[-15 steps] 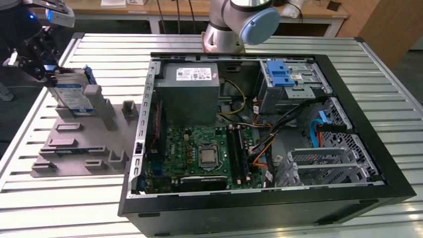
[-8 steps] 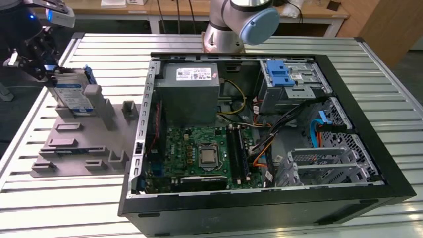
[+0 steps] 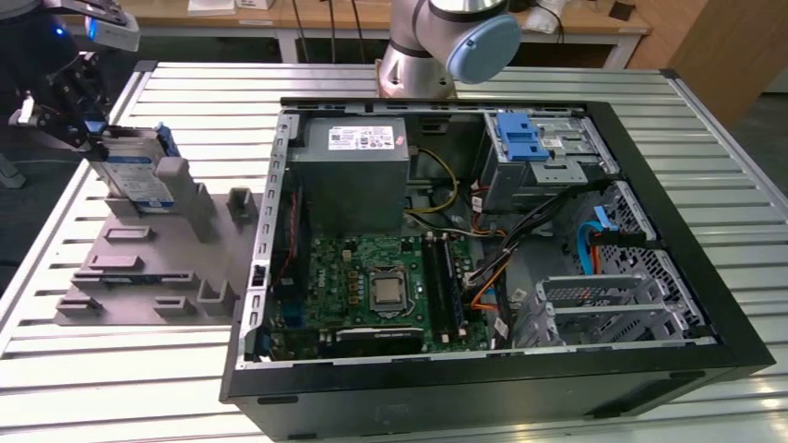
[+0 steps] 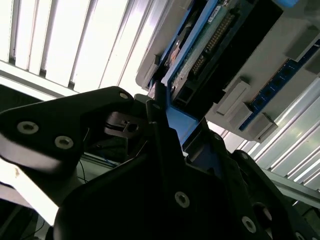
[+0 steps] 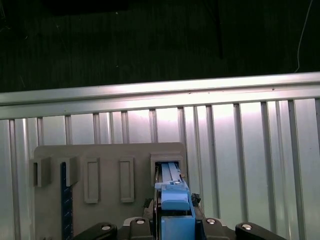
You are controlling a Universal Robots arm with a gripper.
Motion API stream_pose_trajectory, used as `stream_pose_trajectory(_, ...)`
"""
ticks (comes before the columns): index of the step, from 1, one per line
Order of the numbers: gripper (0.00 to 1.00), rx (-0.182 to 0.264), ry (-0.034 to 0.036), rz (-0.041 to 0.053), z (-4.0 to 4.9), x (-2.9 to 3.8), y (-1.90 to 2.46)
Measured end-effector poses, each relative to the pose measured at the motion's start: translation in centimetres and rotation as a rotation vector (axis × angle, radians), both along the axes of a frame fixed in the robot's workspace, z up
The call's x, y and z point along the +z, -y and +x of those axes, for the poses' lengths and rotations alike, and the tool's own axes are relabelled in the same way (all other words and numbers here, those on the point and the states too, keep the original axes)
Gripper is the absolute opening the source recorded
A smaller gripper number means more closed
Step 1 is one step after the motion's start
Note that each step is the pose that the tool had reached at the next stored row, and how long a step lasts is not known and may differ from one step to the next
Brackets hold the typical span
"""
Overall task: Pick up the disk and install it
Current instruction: 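Pick up the disk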
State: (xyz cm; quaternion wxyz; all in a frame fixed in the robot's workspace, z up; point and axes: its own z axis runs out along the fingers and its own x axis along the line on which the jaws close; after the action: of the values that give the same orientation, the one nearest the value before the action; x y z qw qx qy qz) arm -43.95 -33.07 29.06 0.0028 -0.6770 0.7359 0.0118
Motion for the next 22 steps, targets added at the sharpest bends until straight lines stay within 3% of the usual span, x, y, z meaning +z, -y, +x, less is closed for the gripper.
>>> stream_pose_trajectory(5,0.37,0.007,0.0002,0.0001,-0.05,-0.01,0.07)
stream_pose_trajectory(13,0.37,0.064,0.0001,-0.0004,-0.14,-0.01,0.2)
stream_pose_trajectory(22,0.37,0.065,0.0,-0.0006,-0.16,0.0,0.27)
